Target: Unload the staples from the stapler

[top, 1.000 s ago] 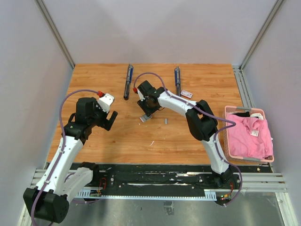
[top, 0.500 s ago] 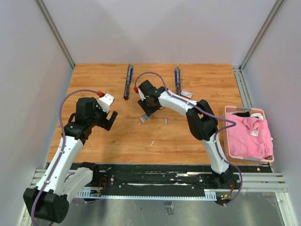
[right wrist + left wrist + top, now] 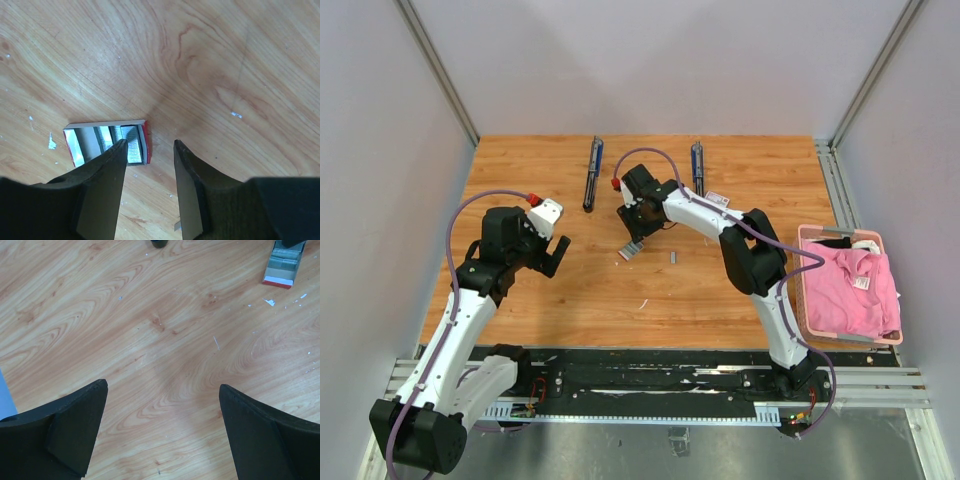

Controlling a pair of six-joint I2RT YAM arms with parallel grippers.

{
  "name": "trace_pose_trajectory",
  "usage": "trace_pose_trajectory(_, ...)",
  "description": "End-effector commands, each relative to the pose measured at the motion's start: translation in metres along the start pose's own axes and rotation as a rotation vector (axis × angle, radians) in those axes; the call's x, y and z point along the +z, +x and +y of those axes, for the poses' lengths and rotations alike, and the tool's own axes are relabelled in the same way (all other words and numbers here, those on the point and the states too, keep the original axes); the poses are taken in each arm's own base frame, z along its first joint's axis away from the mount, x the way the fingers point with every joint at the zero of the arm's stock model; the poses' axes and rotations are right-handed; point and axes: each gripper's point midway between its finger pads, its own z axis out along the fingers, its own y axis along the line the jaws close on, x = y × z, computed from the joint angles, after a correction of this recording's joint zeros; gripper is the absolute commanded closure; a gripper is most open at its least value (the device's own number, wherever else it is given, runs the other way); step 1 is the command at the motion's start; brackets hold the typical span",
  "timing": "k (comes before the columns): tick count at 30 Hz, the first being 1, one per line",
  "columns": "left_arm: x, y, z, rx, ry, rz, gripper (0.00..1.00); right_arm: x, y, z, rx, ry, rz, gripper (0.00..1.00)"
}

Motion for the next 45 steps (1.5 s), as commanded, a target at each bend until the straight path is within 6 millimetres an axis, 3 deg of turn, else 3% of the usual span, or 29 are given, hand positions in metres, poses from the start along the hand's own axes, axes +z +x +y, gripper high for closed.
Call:
trace_pose_trajectory(1,0.0,-0.005,0.003,0.008,-0.01,-0.026,0.02,-0.012,-0.011,0.005,0.026,-0.045,-0.036,0.56)
trace_pose_trajectory(14,0.0,-0.005,0.003,0.009,-0.009,-0.025,0.02,0.0,0.003,0.004,0.019,-0.05,0.003,0.57)
trace_pose_trajectory(45,0.0,-0.005,0.002,0.009,-0.008,-0.025,0.02,0.007,0.01,0.007,-0.021,-0.042,0.027,0.6)
